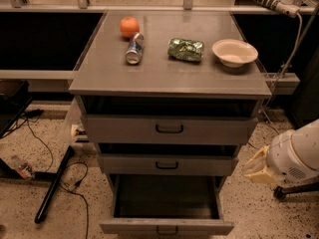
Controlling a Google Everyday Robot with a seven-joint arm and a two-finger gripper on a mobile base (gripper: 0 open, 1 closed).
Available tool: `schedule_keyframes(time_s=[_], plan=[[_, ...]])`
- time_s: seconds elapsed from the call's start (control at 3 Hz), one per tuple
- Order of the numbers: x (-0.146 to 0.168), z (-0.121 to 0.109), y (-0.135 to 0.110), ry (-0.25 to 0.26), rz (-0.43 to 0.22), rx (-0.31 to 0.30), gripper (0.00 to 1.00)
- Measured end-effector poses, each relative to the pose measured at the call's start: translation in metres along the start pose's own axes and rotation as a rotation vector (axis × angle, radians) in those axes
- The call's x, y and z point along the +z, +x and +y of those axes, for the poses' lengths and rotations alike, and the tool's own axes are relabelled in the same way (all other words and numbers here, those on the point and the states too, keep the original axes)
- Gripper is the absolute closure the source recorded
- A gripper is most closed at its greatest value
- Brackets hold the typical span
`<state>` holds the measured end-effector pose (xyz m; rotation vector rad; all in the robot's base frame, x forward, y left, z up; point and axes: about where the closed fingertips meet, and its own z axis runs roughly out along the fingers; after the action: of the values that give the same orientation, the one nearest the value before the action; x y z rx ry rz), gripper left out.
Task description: Close bottom drawer
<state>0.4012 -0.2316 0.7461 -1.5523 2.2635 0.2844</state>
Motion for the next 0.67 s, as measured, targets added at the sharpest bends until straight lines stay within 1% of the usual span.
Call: schedule_keyframes(time_s=[0.33, 0.67], plan=[[0.016, 0.007, 0.001, 0.03, -0.006, 0.02, 1.0], [0.069, 0.014, 0.021, 0.056, 0.009, 0.093, 1.0]])
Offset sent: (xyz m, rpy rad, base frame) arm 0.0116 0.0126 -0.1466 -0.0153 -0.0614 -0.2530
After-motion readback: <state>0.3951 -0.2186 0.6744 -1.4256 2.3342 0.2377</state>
